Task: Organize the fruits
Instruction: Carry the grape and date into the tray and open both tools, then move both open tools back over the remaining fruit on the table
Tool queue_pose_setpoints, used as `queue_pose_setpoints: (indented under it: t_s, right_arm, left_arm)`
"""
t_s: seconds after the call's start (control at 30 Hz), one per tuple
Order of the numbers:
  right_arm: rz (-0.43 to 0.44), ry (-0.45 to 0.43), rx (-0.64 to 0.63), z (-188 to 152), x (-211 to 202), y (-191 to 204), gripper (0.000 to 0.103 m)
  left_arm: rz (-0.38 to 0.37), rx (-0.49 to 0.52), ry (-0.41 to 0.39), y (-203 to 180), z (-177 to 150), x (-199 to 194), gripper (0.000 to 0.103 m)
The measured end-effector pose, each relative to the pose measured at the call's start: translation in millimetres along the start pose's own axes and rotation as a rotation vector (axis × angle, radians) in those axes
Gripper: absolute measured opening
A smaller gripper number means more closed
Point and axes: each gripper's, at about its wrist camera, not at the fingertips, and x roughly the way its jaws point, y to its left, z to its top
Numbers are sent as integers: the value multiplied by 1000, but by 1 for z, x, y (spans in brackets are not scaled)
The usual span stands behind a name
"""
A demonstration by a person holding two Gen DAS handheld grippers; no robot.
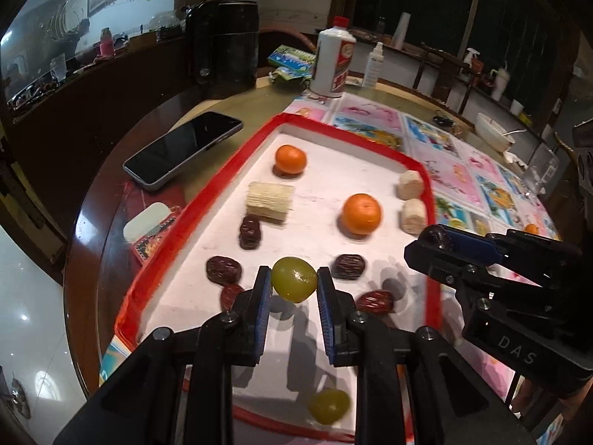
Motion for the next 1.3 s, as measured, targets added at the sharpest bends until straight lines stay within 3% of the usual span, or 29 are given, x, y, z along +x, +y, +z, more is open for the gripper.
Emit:
queue_pose_setpoints:
  t_s: [0.43,0.67,0.8,0.9,0.97,1.03,1.3]
  right_arm:
    - [-24,85,33,0,36,-7,31]
    - [-41,113,28,-2,40,-4,32]
    - [-45,107,23,-2,38,-2,45]
    - [-65,98,0,-2,34,1,48]
    - [-69,90,5,-3,30,0,48]
    - [-68,85,19,-4,26,-2,48]
    - [-60,66,17,-10,5,0,48]
  left_arm:
    - [-19,1,55,6,2,29,24]
    - [5,9,72,4,2,33,25]
    - [23,24,72,2,1,32,26]
    - [61,32,59,2,1,28,42]
    - [79,23,48,5,1,24,58]
    - [94,5,45,9,1,21,67]
    - [126,7,46,9,-9,6,67]
